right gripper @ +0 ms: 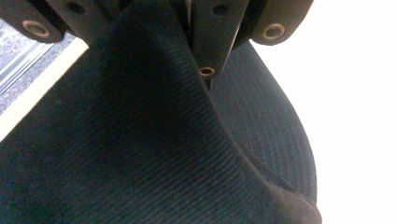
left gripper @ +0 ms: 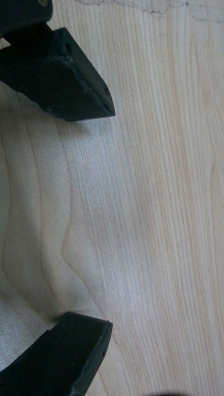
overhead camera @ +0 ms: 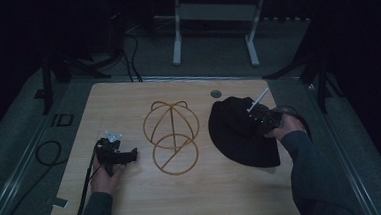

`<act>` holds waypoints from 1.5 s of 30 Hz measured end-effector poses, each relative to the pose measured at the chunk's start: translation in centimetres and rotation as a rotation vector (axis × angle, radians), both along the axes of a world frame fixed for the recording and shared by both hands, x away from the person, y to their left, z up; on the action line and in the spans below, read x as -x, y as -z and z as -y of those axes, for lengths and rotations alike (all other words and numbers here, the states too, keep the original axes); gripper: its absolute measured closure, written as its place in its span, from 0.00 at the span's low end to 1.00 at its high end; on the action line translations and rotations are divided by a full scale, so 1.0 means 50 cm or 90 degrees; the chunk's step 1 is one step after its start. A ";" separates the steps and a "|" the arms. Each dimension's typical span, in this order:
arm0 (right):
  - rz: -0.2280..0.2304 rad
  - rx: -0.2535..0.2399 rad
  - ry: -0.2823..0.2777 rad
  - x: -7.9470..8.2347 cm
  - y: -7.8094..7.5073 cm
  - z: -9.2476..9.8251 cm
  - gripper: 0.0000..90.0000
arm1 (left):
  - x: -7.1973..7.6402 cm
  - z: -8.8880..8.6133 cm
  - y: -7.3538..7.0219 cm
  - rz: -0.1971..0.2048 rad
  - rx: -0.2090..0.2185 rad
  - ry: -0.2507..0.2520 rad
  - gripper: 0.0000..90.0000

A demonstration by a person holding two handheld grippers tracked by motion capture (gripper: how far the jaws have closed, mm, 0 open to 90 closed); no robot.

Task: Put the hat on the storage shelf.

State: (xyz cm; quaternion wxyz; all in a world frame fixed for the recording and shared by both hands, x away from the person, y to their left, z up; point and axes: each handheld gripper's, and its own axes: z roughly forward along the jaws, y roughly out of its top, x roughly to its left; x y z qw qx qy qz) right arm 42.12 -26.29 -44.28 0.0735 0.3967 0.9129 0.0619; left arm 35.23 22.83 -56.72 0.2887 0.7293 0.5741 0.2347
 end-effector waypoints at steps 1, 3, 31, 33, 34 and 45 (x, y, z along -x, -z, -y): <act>0.002 0.001 0.000 0.001 -0.003 -0.002 0.97 | 0.000 0.000 0.000 0.000 0.000 0.000 0.02; 0.002 0.002 -0.005 0.001 -0.006 -0.003 0.97 | 0.000 0.000 0.000 0.000 0.000 0.000 0.02; 0.036 -0.023 -0.068 -0.006 -0.092 -0.032 0.97 | 0.000 0.000 0.000 0.001 0.001 0.000 0.02; 0.039 -0.028 -0.068 -0.006 -0.096 -0.031 0.97 | 0.000 0.000 0.000 0.001 0.000 0.001 0.02; 0.045 -0.042 -0.072 -0.006 -0.107 -0.028 0.97 | 0.000 0.000 0.000 0.001 0.000 0.000 0.02; 0.062 -0.069 -0.077 -0.002 -0.142 -0.015 0.97 | 0.001 0.004 0.000 0.000 0.000 0.002 0.02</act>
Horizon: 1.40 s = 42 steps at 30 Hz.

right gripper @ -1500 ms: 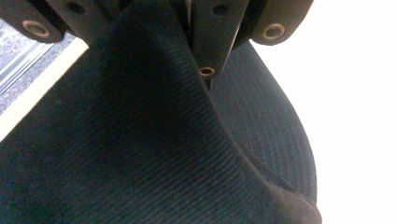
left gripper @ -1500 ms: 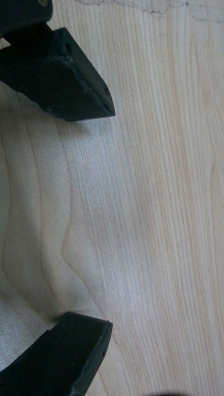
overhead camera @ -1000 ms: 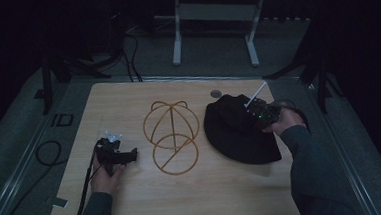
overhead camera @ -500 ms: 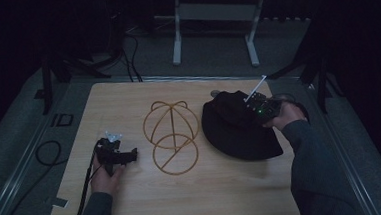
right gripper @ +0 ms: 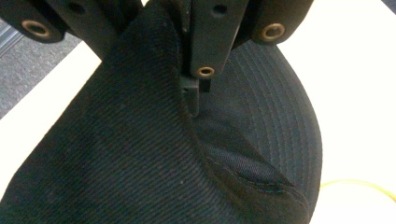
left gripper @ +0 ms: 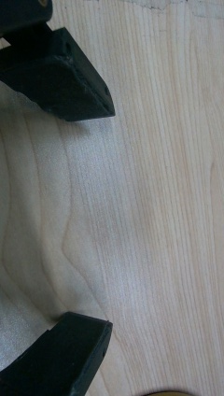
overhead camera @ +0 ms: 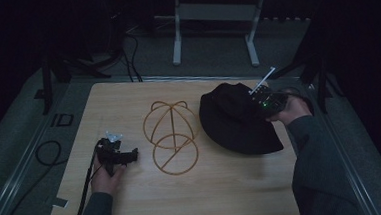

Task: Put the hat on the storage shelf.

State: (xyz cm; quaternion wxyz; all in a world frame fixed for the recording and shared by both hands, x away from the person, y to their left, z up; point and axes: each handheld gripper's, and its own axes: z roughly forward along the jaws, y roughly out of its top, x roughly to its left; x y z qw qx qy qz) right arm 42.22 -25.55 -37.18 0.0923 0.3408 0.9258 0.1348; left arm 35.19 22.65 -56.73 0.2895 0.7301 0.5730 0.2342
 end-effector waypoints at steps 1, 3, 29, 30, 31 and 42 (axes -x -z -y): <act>0.001 -0.003 -0.002 0.001 -0.004 0.001 0.97 | 0.000 0.000 0.000 0.000 0.000 0.000 0.02; 0.003 0.000 -0.005 0.002 -0.010 0.004 0.97 | 0.000 0.000 0.000 0.000 0.000 0.001 0.02; 0.030 -0.004 -0.044 0.021 -0.088 0.020 0.97 | 0.000 0.002 0.000 -0.001 0.000 0.002 0.02; 0.032 -0.009 -0.046 0.022 -0.091 0.022 0.97 | 0.000 0.002 0.000 -0.001 0.000 0.002 0.02; 0.033 -0.015 -0.044 0.022 -0.094 0.024 0.97 | 0.000 0.002 0.000 -0.001 0.000 0.002 0.02; 0.043 -0.035 -0.050 0.031 -0.118 0.031 0.97 | 0.001 0.002 0.000 -0.001 0.000 0.002 0.02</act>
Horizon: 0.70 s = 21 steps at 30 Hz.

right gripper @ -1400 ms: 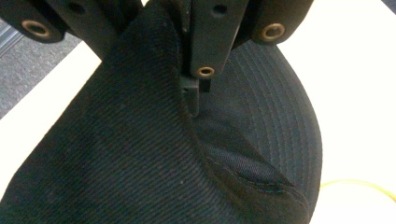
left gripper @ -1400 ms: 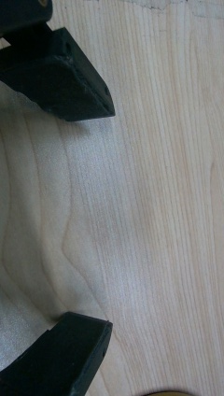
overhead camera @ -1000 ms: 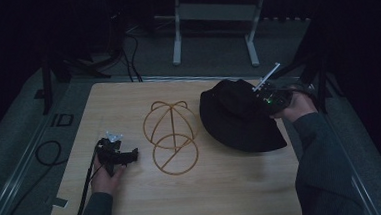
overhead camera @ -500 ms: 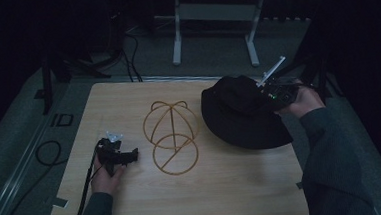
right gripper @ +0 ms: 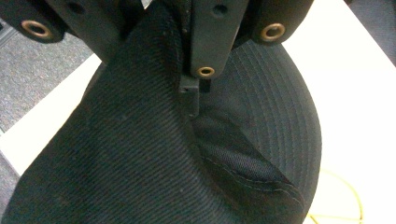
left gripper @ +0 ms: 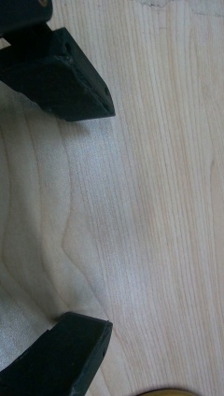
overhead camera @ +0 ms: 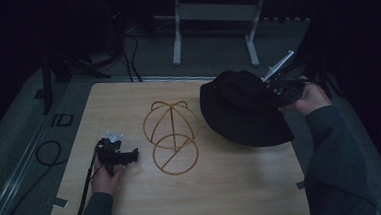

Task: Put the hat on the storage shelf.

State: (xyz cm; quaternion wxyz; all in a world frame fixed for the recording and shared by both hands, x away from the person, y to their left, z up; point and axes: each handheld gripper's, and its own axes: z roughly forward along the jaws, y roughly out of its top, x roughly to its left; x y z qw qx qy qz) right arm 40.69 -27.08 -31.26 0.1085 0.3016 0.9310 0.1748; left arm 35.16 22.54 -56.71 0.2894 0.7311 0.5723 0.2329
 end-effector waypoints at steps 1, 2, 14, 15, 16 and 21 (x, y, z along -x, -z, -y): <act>0.000 -0.001 -0.002 0.001 -0.003 0.001 0.97 | 0.000 0.000 0.000 0.000 0.000 0.000 0.02; 0.001 -0.002 -0.004 0.001 -0.004 0.002 0.97 | 0.000 0.000 0.000 0.000 0.000 0.000 0.02; 0.006 -0.031 -0.015 0.011 -0.020 0.015 0.97 | 0.000 0.000 0.000 0.000 0.000 0.001 0.02; 0.008 -0.033 -0.020 0.012 -0.022 0.016 0.97 | 0.000 0.000 0.000 0.000 0.000 0.000 0.02; 0.008 -0.034 -0.020 0.014 -0.023 0.016 0.97 | 0.000 0.000 0.000 0.000 0.000 0.000 0.02; 0.010 -0.039 -0.027 0.016 -0.028 0.018 0.97 | 0.000 0.000 0.000 0.000 0.000 0.001 0.02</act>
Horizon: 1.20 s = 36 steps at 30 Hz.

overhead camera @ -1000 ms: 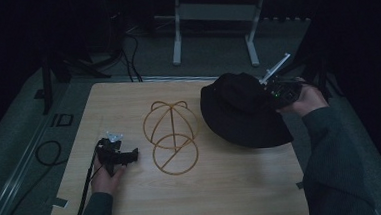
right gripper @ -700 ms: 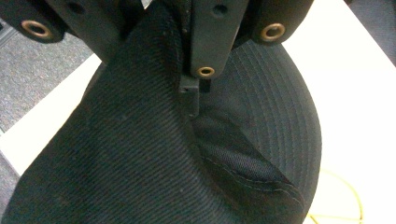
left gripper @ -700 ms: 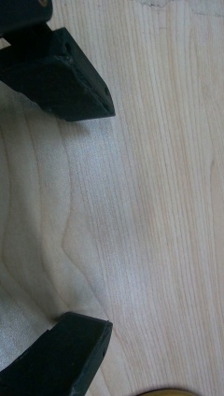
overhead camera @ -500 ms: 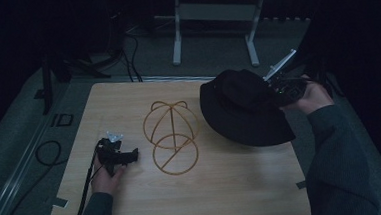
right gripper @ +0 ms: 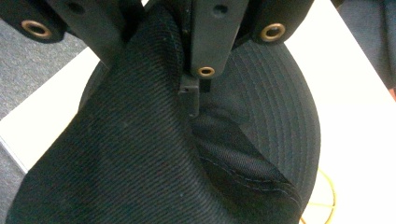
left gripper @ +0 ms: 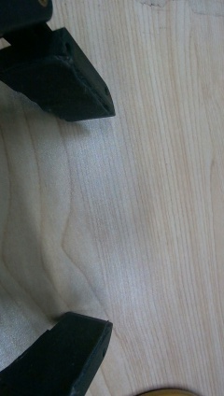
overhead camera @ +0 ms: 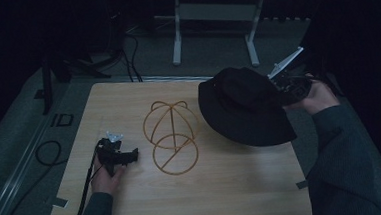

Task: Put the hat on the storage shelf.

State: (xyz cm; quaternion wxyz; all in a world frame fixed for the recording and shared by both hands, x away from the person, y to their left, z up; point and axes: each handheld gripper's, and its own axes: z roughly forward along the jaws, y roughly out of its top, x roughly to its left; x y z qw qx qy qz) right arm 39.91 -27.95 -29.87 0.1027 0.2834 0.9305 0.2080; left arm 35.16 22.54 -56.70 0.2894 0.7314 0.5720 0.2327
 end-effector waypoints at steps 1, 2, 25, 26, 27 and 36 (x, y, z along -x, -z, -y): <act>0.000 -0.001 -0.001 0.000 -0.001 0.001 0.97 | 0.000 0.000 0.000 0.000 0.000 0.000 0.02; 0.000 -0.004 -0.001 0.001 -0.001 0.002 0.97 | 0.000 0.000 0.000 0.000 0.000 0.000 0.02; 0.017 -0.059 -0.029 0.024 -0.040 0.017 0.97 | 0.000 0.000 0.000 0.000 0.000 0.000 0.02; 0.018 -0.059 -0.030 0.025 -0.041 0.017 0.97 | 0.000 0.000 0.000 0.000 0.000 0.000 0.02; 0.019 -0.060 -0.032 0.026 -0.043 0.016 0.97 | 0.000 0.000 0.000 0.000 0.000 0.000 0.02; 0.026 -0.080 -0.055 0.037 -0.052 0.007 0.97 | 0.000 0.000 0.000 -0.001 0.000 0.000 0.02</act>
